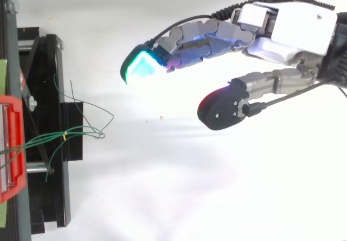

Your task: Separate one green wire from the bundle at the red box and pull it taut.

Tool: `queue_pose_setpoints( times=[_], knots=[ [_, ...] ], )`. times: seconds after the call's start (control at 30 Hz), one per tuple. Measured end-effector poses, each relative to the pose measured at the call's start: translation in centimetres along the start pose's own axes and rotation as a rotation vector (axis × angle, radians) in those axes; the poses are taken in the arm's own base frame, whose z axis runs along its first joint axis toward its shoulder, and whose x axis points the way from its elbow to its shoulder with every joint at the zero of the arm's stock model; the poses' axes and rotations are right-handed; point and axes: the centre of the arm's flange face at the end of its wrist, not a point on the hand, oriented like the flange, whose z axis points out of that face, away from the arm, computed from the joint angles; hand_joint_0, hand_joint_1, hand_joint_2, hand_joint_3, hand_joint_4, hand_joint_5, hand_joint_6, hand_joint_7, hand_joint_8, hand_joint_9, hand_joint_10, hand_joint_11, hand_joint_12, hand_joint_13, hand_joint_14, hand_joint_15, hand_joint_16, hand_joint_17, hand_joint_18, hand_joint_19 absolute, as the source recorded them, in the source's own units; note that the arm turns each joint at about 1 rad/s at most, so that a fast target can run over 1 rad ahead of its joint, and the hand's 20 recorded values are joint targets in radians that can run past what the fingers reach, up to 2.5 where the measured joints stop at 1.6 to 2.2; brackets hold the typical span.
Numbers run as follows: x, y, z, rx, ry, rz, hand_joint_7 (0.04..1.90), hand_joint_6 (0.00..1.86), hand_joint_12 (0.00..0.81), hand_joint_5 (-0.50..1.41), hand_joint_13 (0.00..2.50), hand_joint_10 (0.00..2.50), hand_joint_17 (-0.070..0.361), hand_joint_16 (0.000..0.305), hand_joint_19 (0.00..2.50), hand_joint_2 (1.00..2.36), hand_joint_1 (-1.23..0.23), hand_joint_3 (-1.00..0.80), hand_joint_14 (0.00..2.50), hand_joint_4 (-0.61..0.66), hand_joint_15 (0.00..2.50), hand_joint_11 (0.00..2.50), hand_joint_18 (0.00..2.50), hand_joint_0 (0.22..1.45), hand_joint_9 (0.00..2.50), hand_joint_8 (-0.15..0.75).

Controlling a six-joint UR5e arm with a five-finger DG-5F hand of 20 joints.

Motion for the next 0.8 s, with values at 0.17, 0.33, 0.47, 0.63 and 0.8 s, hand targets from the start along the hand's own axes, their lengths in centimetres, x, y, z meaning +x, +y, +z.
queue_pose_setpoints(
  times=[0.17,0.33,0.47,0.63,0.8],
  knots=[
    [0.4,-0.1,0.1,-0.008,-0.002,-0.011,0.72,0.5,0.302,-0.18,0.28,0.0,0.107,0.048,0.28,1.0,-0.56,-0.5,0.0,0.2,0.0,0.0,0.25,0.51,0.6,0.232],
    [1.0,-2.0,0.6,0.004,-0.003,-0.011,0.72,0.5,0.301,-0.18,0.28,0.0,0.107,0.048,0.28,1.0,-0.56,-0.5,0.0,0.2,0.0,0.0,0.25,0.51,0.6,0.233],
    [1.8,-4.0,1.7,0.007,-0.003,0.005,0.73,0.5,0.301,-0.19,0.28,0.0,0.108,0.048,0.29,1.0,-0.56,-0.5,0.0,0.19,0.0,0.0,0.25,0.51,0.6,0.233],
    [2.7,-5.2,3.9,0.011,0.0,0.009,0.73,0.5,0.301,-0.19,0.28,0.0,0.108,0.048,0.3,1.0,-0.56,-0.5,0.0,0.19,0.0,0.0,0.25,0.51,0.6,0.231],
    [3.4,-5.4,5.5,0.039,0.01,-0.01,0.73,0.5,0.301,-0.19,0.28,0.0,0.108,0.048,0.3,1.0,-0.56,-0.5,0.0,0.19,0.0,0.0,0.25,0.51,0.6,0.231]
  ],
)
